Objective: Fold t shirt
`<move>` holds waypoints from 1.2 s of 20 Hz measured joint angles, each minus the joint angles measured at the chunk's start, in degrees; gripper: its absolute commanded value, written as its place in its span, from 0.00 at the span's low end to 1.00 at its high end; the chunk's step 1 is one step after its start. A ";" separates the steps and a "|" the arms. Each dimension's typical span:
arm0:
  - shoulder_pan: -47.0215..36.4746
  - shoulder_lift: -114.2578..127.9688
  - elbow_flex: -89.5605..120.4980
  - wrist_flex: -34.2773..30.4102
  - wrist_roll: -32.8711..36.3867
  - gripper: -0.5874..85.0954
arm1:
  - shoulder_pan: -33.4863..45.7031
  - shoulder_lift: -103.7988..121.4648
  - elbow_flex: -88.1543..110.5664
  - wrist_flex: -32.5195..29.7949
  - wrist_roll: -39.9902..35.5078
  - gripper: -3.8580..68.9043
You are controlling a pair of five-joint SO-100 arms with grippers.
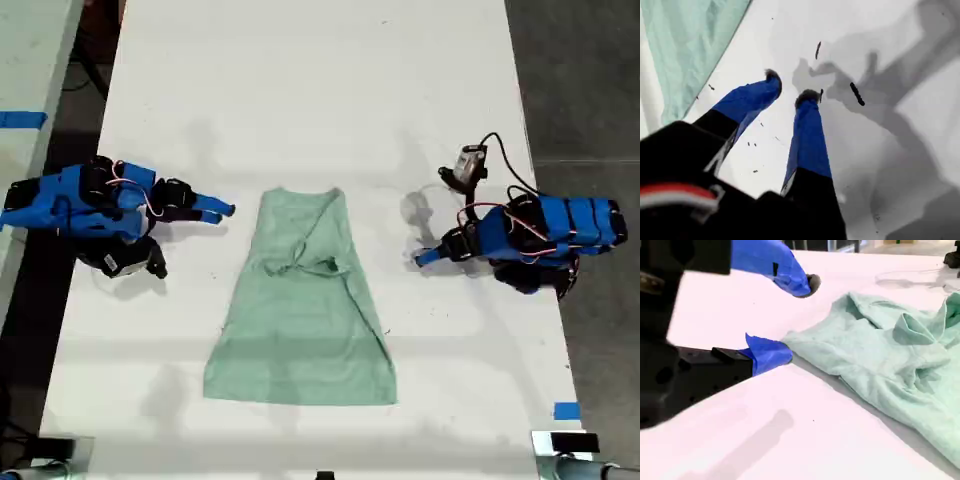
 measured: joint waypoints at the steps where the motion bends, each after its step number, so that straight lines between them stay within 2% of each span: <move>1: -0.09 0.00 0.00 0.00 0.26 0.21 | 0.00 -0.18 0.00 -0.26 0.00 0.07; 2: -1.58 0.00 0.00 0.00 2.11 0.21 | -2.02 -2.64 -0.35 -3.34 2.55 0.07; 3: -2.55 0.00 0.00 0.00 2.99 0.21 | -5.45 -11.25 -5.01 -7.12 8.61 0.07; 4: -2.29 0.00 0.00 0.00 3.16 0.21 | -6.42 -20.65 -10.99 -9.14 13.80 0.07; 6: -2.37 0.00 0.00 0.00 3.34 0.21 | -6.86 -32.96 -15.29 -10.55 17.93 0.07; 7: -2.46 0.00 0.00 0.00 3.34 0.21 | -7.47 -34.63 -15.56 -10.90 18.72 0.11; 8: -2.55 0.00 0.00 0.00 3.34 0.21 | -8.09 -36.47 -16.44 -11.34 19.60 0.19; 12: -2.55 0.00 0.00 0.00 3.34 0.21 | -14.15 -58.10 -31.20 -12.48 26.98 0.33; 13: -2.55 0.00 0.00 0.00 3.34 0.21 | -15.64 -65.57 -36.56 -13.45 28.56 0.47; 14: -2.55 0.00 0.00 0.00 3.34 0.21 | -17.23 -72.33 -41.57 -15.47 29.71 0.53; 16: -2.55 0.00 0.00 0.00 3.34 0.21 | -20.39 -83.14 -51.15 -17.14 30.50 0.53; 19: -2.55 0.00 0.00 0.00 3.34 0.21 | -24.96 -99.32 -69.35 -12.92 33.57 0.48; 22: -2.55 0.00 0.00 0.00 3.34 0.21 | -29.18 -115.93 -89.82 -4.04 37.97 0.46; 24: -2.55 0.00 0.00 0.00 3.34 0.21 | -31.64 -120.50 -96.77 1.14 41.22 0.42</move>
